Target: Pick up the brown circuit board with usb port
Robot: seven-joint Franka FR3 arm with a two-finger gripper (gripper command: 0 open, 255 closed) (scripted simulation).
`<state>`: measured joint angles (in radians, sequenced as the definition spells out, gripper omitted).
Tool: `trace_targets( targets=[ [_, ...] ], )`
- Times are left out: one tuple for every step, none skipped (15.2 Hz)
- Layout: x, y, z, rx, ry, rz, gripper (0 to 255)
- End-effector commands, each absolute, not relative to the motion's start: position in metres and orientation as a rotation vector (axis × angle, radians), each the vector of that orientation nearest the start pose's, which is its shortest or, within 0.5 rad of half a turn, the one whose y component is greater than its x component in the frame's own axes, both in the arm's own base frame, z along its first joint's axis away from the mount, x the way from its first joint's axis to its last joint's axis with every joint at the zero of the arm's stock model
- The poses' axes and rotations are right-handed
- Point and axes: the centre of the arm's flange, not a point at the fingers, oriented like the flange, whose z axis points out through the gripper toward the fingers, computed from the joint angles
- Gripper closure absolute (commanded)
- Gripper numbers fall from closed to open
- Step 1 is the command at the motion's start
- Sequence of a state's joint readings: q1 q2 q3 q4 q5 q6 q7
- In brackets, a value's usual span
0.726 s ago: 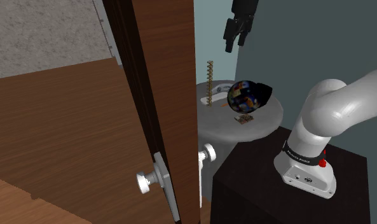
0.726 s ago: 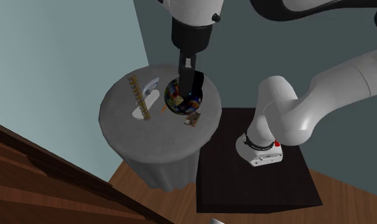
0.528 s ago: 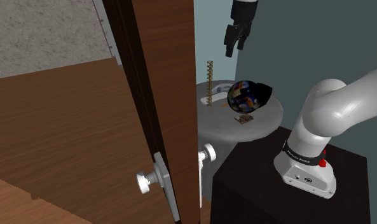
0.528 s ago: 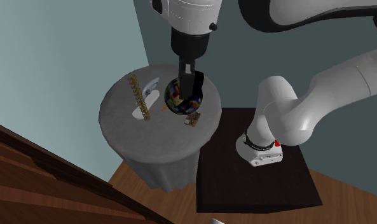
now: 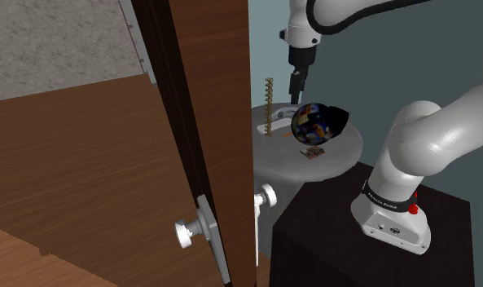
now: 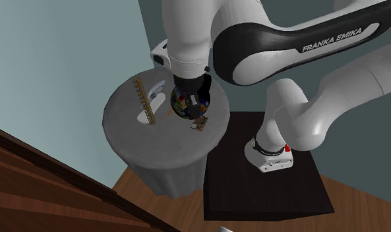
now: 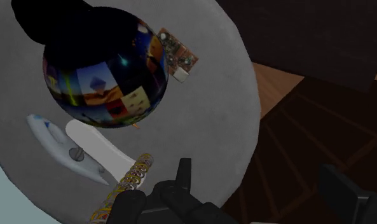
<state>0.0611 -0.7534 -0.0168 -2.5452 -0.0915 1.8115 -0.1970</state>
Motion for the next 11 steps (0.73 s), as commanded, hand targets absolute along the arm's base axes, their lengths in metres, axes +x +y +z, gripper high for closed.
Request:
trace_targets(
  targets=[
    [0.327, 0.002, 0.487, -3.192, -0.54, 0.017, 0],
    [0.329, 0.0, 0.474, -3.19, -0.593, 0.038, 0],
    [0.331, -0.002, 0.462, -3.188, -0.646, 0.059, 0],
    [0.332, -0.004, 0.449, -3.184, -0.699, 0.08, 0],
    [0.333, -0.006, 0.436, -3.18, -0.753, 0.102, 0],
    [0.335, -0.009, 0.423, -3.174, -0.806, 0.123, 0],
    [0.336, -0.011, 0.41, -3.167, -0.859, 0.144, 0],
    [0.337, -0.014, 0.397, -3.159, -0.912, 0.166, 0],
    [0.338, -0.016, 0.385, -3.151, -0.966, 0.187, 0],
    [0.339, -0.019, 0.372, -3.14, -1.019, 0.208, 0],
    [0.34, -0.022, 0.359, -3.129, -1.072, 0.23, 0]
  ],
)
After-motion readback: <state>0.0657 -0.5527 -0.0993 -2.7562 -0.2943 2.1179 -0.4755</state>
